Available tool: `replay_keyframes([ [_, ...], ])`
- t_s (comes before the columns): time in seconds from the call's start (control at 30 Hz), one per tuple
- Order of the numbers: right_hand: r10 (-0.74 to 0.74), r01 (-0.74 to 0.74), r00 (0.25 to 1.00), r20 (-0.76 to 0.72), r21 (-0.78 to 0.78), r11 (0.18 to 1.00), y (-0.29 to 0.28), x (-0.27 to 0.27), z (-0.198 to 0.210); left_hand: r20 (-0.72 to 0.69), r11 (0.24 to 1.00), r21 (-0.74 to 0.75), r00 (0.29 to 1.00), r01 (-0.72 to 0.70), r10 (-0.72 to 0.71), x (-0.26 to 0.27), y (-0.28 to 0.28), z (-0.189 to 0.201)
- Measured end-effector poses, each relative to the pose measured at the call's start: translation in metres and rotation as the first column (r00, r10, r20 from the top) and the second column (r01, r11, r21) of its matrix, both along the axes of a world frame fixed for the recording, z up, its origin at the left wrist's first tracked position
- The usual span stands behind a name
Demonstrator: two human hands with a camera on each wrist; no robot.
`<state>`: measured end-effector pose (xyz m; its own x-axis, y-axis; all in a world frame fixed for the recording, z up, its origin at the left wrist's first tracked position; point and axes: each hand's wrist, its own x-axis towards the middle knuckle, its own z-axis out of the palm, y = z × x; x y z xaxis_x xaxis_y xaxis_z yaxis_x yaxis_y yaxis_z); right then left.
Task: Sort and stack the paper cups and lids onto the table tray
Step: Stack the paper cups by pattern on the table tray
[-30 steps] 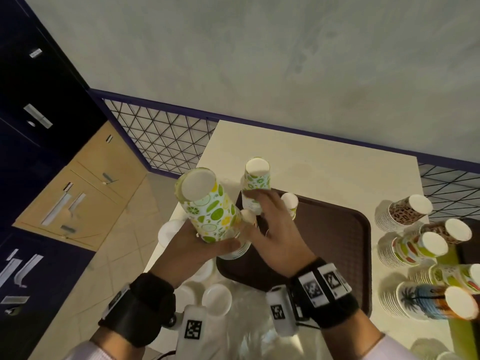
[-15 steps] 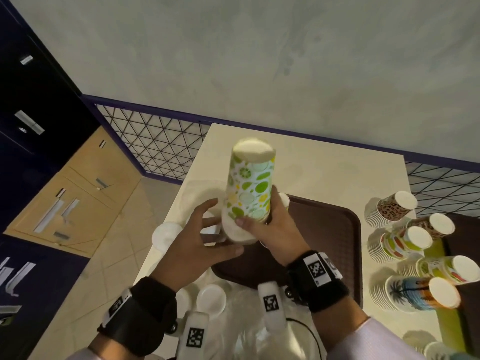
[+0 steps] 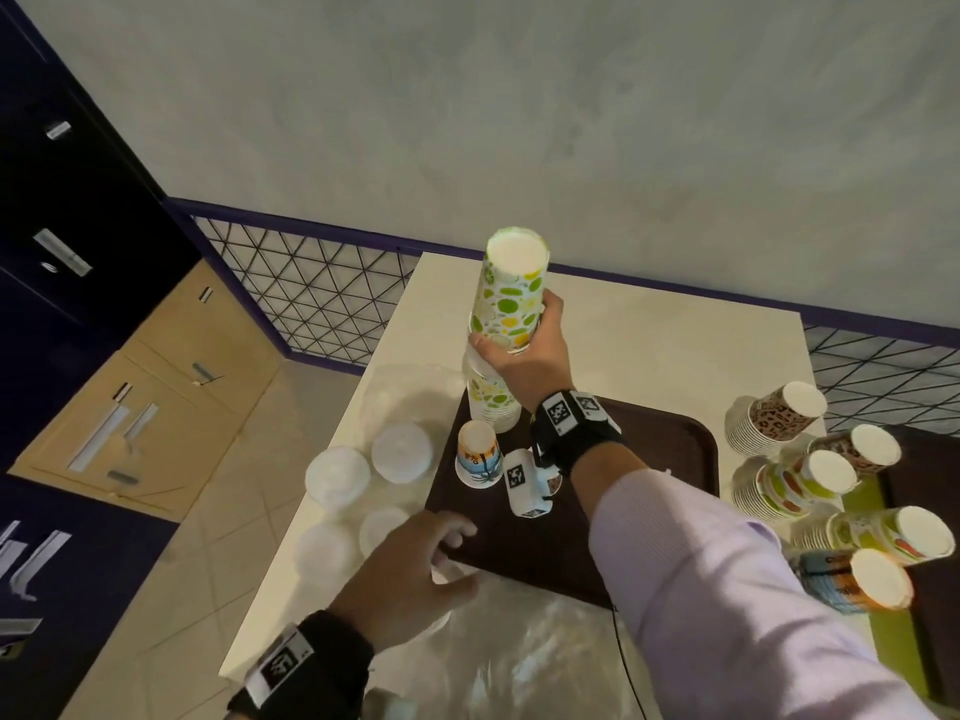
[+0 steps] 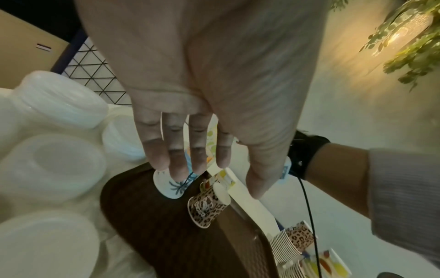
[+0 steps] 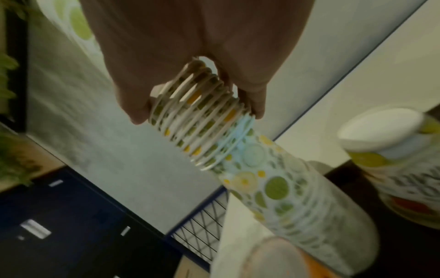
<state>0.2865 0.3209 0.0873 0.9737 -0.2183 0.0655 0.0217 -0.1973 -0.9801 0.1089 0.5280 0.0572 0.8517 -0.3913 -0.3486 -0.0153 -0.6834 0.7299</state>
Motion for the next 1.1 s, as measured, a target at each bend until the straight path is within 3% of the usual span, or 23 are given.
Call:
replay_keyframes([
  [0.2,0.106,-0.144,0.972,-0.209,-0.175,0.974,-0.003,-0.001,-0.036,-0.011,0.998,0.016,0.998,0.059,-0.058,-0.011,-0.007,-0.015],
  [0.4,0.035,-0.078,0.981,-0.192,-0.222,0.972,-0.023,-0.039,-0.010,-0.022,0.989,-0.007,0.989,0.147,-0.147,-0.013,-0.035,-0.022],
  [0.57,-0.082,0.053,0.989,-0.126,-0.220,0.974,-0.070,-0.124,0.036,-0.037,0.962,-0.045,0.962,0.269,-0.271,-0.016,-0.087,-0.024],
  [0.77,-0.190,0.182,0.981,-0.025,-0.194,0.964,-0.128,-0.252,0.062,-0.061,0.946,-0.118,0.948,0.303,-0.311,-0.035,-0.155,-0.023],
  [0.9,-0.231,0.233,0.972,0.042,-0.299,0.925,-0.175,-0.332,0.077,-0.071,0.934,-0.154,0.940,0.321,-0.335,-0.054,-0.199,-0.023],
  [1.0,-0.325,0.344,0.939,0.114,-0.373,0.862,-0.218,-0.385,0.076,-0.076,0.930,-0.174,0.937,0.323,-0.340,-0.068,-0.231,-0.023],
  [1.1,-0.425,0.406,0.903,0.060,-0.438,0.802,-0.260,-0.428,0.052,-0.116,0.921,-0.182,0.922,0.345,-0.369,-0.080,-0.263,-0.029],
])
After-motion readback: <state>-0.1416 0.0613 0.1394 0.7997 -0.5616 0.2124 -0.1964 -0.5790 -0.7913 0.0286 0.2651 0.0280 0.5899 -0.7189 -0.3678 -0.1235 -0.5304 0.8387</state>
